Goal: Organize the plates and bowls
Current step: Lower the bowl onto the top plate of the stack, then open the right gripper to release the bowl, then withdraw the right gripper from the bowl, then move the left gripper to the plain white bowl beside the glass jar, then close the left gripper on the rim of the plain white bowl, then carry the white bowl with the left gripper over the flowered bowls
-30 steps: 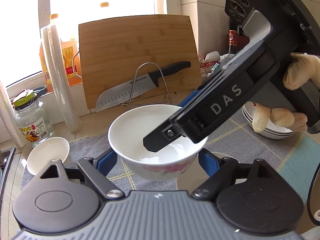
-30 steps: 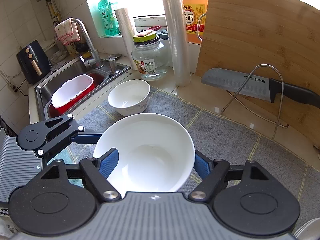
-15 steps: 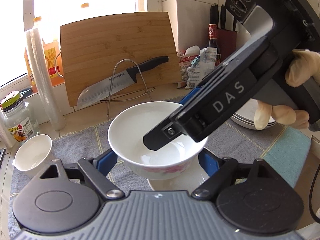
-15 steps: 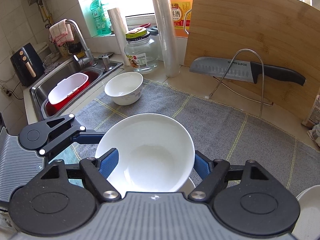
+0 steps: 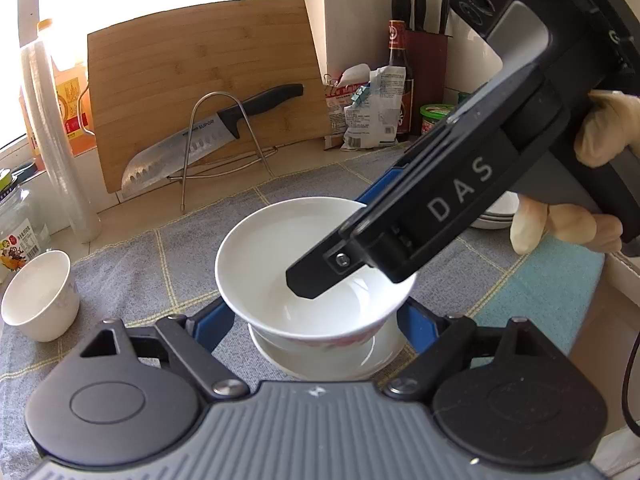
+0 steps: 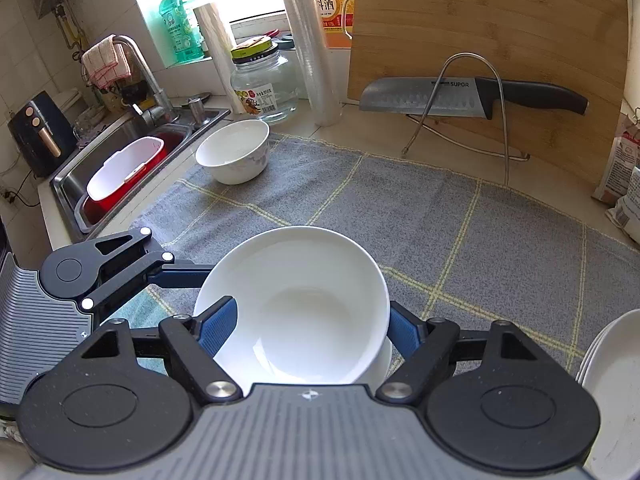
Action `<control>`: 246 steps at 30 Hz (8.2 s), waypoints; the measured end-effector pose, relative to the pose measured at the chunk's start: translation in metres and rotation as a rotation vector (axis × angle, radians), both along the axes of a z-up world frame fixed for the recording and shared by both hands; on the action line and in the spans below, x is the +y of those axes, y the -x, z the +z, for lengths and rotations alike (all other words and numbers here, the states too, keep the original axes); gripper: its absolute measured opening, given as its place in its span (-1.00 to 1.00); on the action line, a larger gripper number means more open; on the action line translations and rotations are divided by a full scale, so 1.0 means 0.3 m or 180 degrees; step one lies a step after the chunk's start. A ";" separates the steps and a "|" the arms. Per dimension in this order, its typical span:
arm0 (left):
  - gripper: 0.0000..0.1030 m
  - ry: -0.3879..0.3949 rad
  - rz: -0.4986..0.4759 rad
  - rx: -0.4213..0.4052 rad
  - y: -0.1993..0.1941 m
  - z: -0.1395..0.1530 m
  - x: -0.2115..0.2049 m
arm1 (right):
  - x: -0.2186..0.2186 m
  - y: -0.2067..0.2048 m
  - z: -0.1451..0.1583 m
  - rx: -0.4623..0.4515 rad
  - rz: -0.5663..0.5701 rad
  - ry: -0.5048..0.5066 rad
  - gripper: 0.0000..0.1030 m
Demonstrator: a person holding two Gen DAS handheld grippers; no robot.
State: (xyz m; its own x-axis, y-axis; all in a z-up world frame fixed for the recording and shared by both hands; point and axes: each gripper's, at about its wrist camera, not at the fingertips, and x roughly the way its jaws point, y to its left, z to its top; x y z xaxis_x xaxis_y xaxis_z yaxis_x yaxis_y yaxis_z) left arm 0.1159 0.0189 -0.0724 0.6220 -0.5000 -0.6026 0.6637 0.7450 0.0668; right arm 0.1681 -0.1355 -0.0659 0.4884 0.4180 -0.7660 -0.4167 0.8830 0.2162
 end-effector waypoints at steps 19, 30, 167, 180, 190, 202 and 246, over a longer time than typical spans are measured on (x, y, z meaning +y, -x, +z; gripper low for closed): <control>0.70 -0.0032 -0.0036 0.0110 -0.004 -0.017 -0.007 | -0.005 0.008 -0.042 0.0120 -0.0062 0.0003 0.63; 0.70 -0.0019 -0.0059 0.0141 -0.012 -0.018 -0.005 | -0.004 0.007 -0.049 0.0142 -0.0079 0.0032 0.63; 0.02 -0.0075 -0.0056 0.0889 -0.893 -0.179 0.684 | 0.839 -0.533 -0.195 -0.0458 -0.0071 0.0817 0.70; 0.02 -0.0085 -0.0060 0.0899 -0.876 -0.164 0.683 | 0.839 -0.512 -0.173 -0.0467 -0.0036 0.0812 0.69; 0.02 -0.0054 -0.0138 0.0871 -0.819 -0.123 0.674 | 0.813 -0.457 -0.128 -0.0448 -0.0051 0.0784 0.69; 0.02 -0.0038 -0.0188 0.0840 -0.733 -0.076 0.632 | 0.759 -0.359 -0.062 -0.0440 -0.0072 0.0648 0.69; 0.02 -0.0080 -0.0832 0.0531 -0.368 0.103 0.242 | 0.398 0.061 0.087 -0.0618 -0.0530 0.0677 0.69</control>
